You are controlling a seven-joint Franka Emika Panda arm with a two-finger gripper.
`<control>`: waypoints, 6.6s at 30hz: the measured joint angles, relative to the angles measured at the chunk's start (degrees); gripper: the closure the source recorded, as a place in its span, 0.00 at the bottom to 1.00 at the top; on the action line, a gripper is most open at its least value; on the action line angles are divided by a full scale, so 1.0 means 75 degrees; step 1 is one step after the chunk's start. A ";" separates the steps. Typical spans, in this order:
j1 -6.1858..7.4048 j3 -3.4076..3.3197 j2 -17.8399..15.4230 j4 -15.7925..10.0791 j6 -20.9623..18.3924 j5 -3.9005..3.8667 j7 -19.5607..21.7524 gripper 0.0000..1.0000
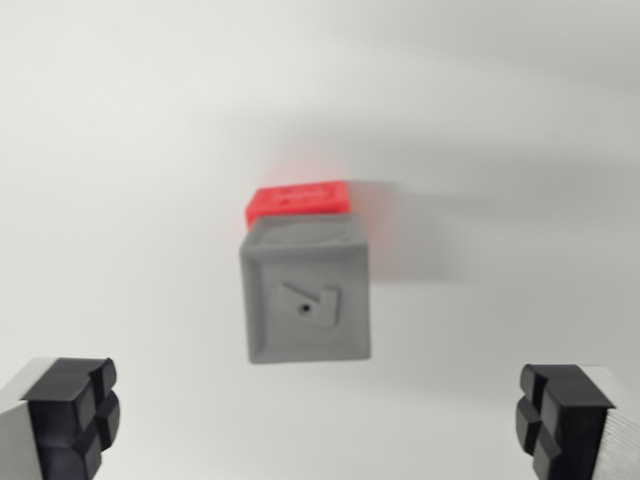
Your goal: Destack cube
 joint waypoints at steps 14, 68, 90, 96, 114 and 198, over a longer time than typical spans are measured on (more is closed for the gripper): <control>-0.0002 0.0037 0.0436 -0.0726 0.1168 0.0098 -0.0791 0.00; -0.0015 0.0064 0.1926 -0.0752 0.2696 0.0160 -0.0949 1.00; -0.0015 0.0064 0.1803 -0.0761 0.2596 0.0160 -0.0949 1.00; -0.0015 0.0064 0.1657 -0.0781 0.2475 0.0160 -0.0949 1.00; -0.0015 0.0063 0.1066 -0.0830 0.1943 0.0159 -0.0949 1.00; 0.0683 0.0539 -0.0927 -0.1586 0.0663 0.0141 0.0989 1.00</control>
